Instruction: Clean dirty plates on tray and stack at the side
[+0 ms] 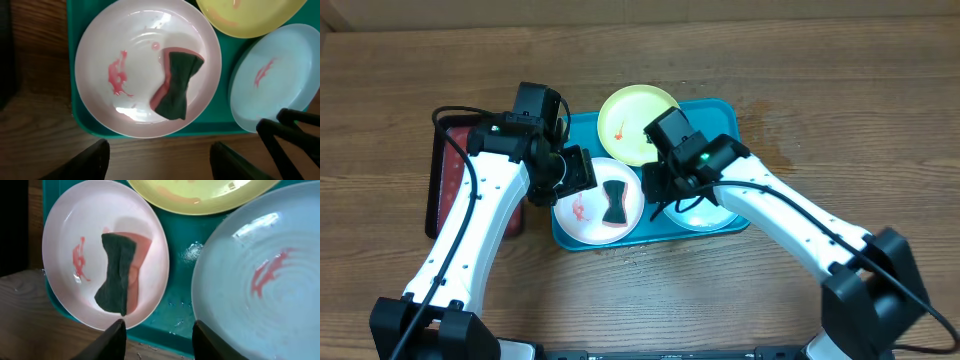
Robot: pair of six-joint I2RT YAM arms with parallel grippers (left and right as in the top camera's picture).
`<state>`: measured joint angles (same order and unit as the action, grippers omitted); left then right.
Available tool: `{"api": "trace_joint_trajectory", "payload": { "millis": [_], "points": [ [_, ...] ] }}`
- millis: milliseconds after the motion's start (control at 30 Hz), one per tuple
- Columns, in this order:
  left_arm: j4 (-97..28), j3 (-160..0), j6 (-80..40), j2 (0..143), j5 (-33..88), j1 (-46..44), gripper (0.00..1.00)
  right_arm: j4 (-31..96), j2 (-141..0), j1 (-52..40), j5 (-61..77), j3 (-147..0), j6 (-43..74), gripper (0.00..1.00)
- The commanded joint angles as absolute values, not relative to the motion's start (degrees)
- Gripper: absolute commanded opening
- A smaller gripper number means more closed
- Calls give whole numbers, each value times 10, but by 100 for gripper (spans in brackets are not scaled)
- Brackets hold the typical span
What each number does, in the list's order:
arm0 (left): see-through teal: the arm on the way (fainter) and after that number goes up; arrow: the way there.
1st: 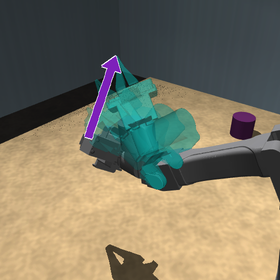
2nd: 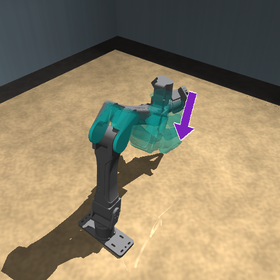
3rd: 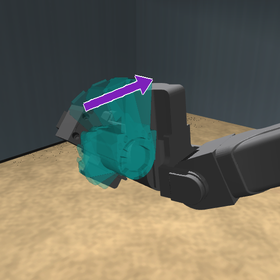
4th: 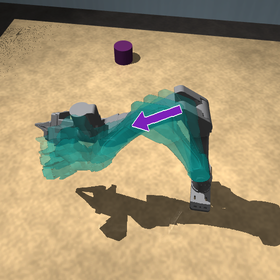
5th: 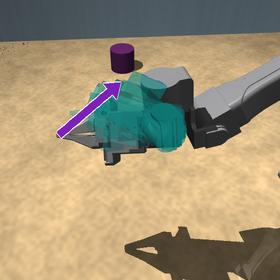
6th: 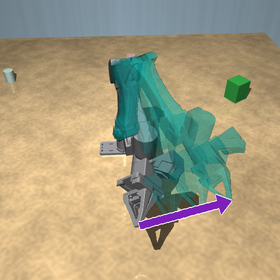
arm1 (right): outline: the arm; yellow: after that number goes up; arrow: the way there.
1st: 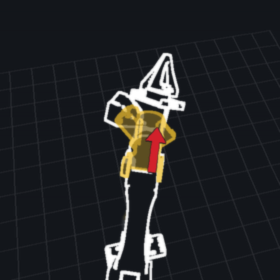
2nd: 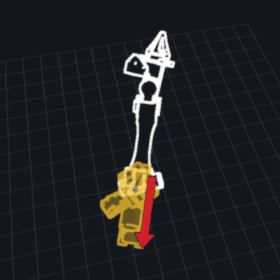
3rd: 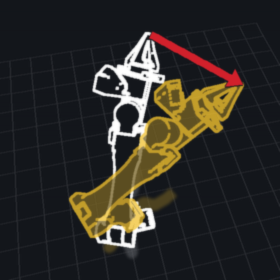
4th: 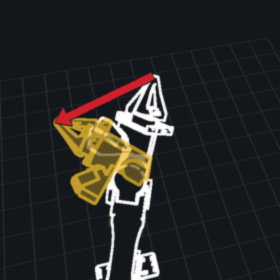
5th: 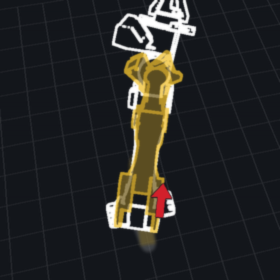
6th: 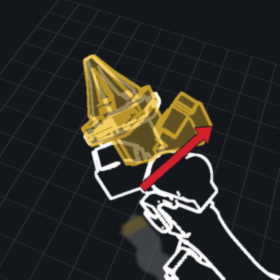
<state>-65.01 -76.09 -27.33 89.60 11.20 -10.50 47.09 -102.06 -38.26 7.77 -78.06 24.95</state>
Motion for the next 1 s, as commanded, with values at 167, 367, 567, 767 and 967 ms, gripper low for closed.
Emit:
{"api": "trace_joint_trajectory", "payload": {
  "millis": [167,367,567,767,967],
  "points": [
    [-646,-761,-294,905,68,-109,61,421,-1061,-393,90,-789,256,45],
    [-645,-761,-293,915,69,-109,58,386,-1080,-393,64,-779,251,44],
    [-645,-761,-292,932,71,-109,57,376,-1099,-393,37,-778,252,45],
    [-642,-761,-292,948,73,-109,53,373,-1149,-393,74,-778,253,44],
    [-640,-761,-292,960,73,-109,50,371,-1161,-393,74,-778,253,43]
  ]
}}
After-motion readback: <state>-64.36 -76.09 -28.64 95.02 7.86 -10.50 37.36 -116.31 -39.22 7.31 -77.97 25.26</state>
